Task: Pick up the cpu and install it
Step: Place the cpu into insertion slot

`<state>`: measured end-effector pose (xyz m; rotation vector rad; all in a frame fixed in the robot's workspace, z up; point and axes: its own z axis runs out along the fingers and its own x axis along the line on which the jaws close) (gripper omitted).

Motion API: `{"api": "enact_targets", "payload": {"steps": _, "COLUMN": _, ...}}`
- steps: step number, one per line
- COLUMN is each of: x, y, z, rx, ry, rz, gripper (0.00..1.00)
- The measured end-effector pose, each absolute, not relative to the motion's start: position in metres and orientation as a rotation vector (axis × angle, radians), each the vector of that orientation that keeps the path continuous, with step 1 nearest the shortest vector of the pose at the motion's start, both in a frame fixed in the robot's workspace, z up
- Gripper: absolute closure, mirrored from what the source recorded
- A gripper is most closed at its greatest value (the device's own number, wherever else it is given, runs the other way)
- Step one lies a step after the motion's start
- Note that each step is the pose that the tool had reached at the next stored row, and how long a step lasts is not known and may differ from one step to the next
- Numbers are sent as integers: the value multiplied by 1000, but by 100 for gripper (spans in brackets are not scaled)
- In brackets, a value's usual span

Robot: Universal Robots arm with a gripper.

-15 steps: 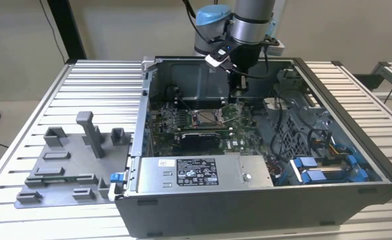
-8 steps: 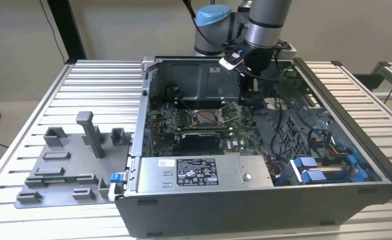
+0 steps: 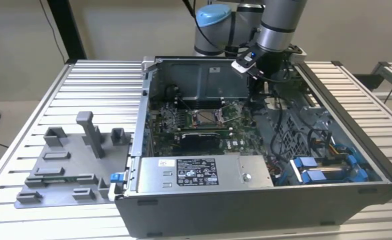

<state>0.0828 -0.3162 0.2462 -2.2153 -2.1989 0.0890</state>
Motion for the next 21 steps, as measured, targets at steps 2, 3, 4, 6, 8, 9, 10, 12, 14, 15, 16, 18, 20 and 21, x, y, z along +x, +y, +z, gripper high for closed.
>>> {"api": "enact_targets", "payload": {"steps": 2, "x": 83, "y": -316, "z": 246, "rx": -2209, "ry": -2193, "rz": 92, "gripper": 100}}
{"api": "enact_targets", "payload": {"steps": 3, "x": 83, "y": -316, "z": 246, "rx": -2205, "ry": -2189, "rz": 91, "gripper": 100}}
{"api": "enact_targets", "payload": {"steps": 4, "x": 83, "y": -316, "z": 246, "rx": -2199, "ry": -2186, "rz": 88, "gripper": 100}}
{"api": "enact_targets", "payload": {"steps": 6, "x": 83, "y": -316, "z": 246, "rx": -2188, "ry": -2181, "rz": 80, "gripper": 100}}
{"api": "enact_targets", "payload": {"steps": 8, "x": 83, "y": -316, "z": 245, "rx": -2178, "ry": -2176, "rz": 75, "gripper": 100}}
{"api": "enact_targets", "payload": {"steps": 9, "x": 83, "y": -316, "z": 245, "rx": -2172, "ry": -2173, "rz": 73, "gripper": 100}}
{"api": "enact_targets", "payload": {"steps": 10, "x": 83, "y": -316, "z": 245, "rx": -2167, "ry": -2171, "rz": 72, "gripper": 100}}
{"api": "enact_targets", "payload": {"steps": 12, "x": 83, "y": -316, "z": 244, "rx": -2157, "ry": -2168, "rz": 76, "gripper": 100}}
{"api": "enact_targets", "payload": {"steps": 14, "x": 84, "y": -316, "z": 243, "rx": -2149, "ry": -2167, "rz": 83, "gripper": 100}}
{"api": "enact_targets", "payload": {"steps": 15, "x": 85, "y": -317, "z": 242, "rx": -2146, "ry": -2167, "rz": 86, "gripper": 100}}
{"api": "enact_targets", "payload": {"steps": 16, "x": 86, "y": -317, "z": 241, "rx": -2143, "ry": -2168, "rz": 88, "gripper": 100}}
{"api": "enact_targets", "payload": {"steps": 18, "x": 89, "y": -317, "z": 238, "rx": -2139, "ry": -2168, "rz": 92, "gripper": 100}}
{"api": "enact_targets", "payload": {"steps": 20, "x": 92, "y": -317, "z": 236, "rx": -2136, "ry": -2167, "rz": 96, "gripper": 100}}
{"api": "enact_targets", "payload": {"steps": 21, "x": 93, "y": -317, "z": 236, "rx": -2134, "ry": -2166, "rz": 99, "gripper": 100}}
